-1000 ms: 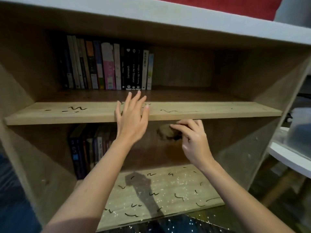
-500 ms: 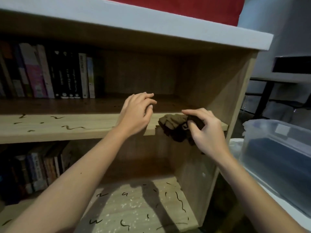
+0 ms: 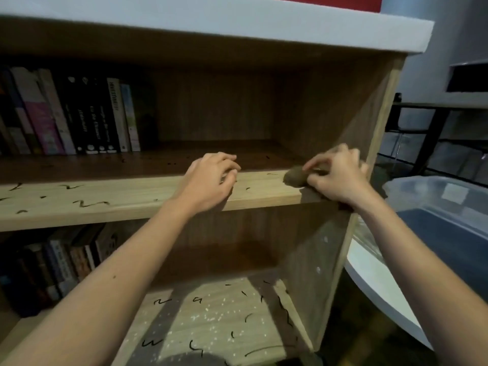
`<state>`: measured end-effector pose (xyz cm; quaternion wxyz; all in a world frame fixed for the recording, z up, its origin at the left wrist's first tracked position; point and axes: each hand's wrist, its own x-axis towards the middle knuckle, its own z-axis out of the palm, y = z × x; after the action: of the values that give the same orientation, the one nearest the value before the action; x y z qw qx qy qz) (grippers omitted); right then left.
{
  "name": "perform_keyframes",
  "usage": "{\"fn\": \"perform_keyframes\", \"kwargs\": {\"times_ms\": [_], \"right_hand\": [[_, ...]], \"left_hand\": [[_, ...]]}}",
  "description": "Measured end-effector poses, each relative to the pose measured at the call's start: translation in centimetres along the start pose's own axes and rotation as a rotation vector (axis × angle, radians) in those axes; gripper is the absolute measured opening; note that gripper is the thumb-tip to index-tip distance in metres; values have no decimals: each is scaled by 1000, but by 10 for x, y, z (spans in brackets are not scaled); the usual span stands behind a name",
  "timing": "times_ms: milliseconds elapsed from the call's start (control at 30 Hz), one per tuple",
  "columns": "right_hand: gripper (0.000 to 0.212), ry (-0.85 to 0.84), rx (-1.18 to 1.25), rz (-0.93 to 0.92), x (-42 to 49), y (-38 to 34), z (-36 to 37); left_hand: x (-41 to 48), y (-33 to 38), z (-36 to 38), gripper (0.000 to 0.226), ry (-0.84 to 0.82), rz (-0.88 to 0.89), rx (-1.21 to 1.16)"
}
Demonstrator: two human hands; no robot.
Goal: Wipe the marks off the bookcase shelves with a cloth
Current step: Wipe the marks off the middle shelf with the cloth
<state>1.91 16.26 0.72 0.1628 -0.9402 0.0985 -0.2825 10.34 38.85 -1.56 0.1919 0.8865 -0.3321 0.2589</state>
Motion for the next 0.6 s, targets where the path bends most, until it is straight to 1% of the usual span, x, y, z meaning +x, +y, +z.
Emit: {"fn": "perform_keyframes", "kwargs": {"times_ms": [33,67,133,200,233,300,333,367,400,500,533,600], "right_hand": [[13,-141,-5,33,-1,5,7],[13,-223,24,51,-3,10,13],[24,-243,39,56,0,16,18],[37,-218,-39,77,3,11,24],[40,-195,-64,62,2,5,27],[37,-117,-40,-53,-10,-4,34],[35,-75,-18,-118,-16,-3,36],[33,-48,-17,-145,-20,2,34],[33,-28,-51,-122,-18,10,30],[33,61,-209,56,-7,16,27],[33,74,-202,60,-9,3,31],[32,85,-124,-42,-22,-22,47]], "left_hand": [[3,6,1,32,-20,-11,-31],[7,14,2,32,-46,2,-49],[13,30,11,33,-83,70,-66],[14,38,22,35,-72,123,-52],[14,39,27,36,-49,137,-14],[12,38,36,41,9,155,91],[12,38,38,43,27,156,120],[12,38,39,45,28,148,126],[13,38,38,46,17,139,122],[15,38,38,47,-15,119,95],[16,37,39,46,-8,99,65],[16,37,38,44,21,40,-24]]}}
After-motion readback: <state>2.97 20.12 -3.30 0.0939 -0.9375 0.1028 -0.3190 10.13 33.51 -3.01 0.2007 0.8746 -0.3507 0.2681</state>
